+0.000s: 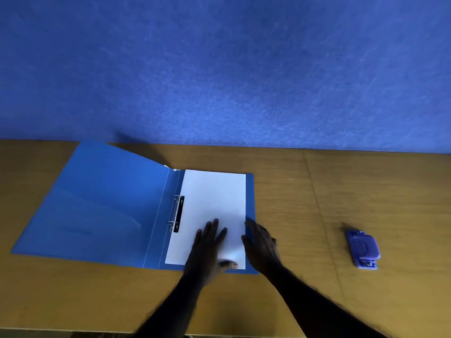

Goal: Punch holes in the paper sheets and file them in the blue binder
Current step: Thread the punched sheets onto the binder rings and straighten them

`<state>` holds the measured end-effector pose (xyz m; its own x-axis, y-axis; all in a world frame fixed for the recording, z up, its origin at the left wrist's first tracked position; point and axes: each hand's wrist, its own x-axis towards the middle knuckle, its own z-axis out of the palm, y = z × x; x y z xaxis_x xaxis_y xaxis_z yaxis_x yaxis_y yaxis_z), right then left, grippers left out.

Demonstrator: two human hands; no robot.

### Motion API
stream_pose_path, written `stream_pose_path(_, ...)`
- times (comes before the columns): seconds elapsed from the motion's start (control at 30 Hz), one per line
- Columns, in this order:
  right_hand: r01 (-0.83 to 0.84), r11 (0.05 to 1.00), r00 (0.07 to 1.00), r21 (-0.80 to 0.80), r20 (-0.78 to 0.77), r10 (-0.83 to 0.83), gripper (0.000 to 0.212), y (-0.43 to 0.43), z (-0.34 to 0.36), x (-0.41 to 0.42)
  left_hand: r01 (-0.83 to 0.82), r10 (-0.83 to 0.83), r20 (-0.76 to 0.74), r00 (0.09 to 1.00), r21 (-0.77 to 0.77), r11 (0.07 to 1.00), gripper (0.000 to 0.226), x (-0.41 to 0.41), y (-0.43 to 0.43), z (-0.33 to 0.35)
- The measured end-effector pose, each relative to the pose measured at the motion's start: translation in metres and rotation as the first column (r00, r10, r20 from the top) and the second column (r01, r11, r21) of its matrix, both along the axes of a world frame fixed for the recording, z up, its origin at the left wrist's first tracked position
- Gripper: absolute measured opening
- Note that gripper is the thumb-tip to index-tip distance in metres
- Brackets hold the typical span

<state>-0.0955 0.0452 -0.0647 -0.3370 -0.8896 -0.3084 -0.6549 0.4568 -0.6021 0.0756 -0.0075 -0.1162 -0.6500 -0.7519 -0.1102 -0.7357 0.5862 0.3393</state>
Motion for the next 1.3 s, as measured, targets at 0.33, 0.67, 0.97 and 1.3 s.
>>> stream_pose_path(0.33,0.169,0.986,0.983,-0.019,0.074,-0.167,0.044,-0.010,0.002,0.011,-0.336,0.432,-0.494,0.755,0.274,0.901,0.048,0.008,-0.001,0.023)
stream_pose_path(0.67,0.340,0.938,0.778,-0.070,0.582,-0.239,0.045,-0.032,0.030,0.048,-0.249,0.296,-0.500,0.813,0.161,0.955,0.085,0.028,0.005,0.036)
stream_pose_path(0.97,0.475,0.878,0.857,0.051,0.197,-0.475,0.047,-0.010,0.013,0.051,-0.720,0.695,-0.665,0.274,0.337,0.606,0.031,0.052,-0.011,0.059)
stream_pose_path(1.3,0.519,0.786,0.855,0.336,-0.196,-0.481,0.097,0.008,-0.007,0.082,-0.627,0.745,-0.579,-0.330,0.725,0.285,0.038,0.111,-0.023,0.051)
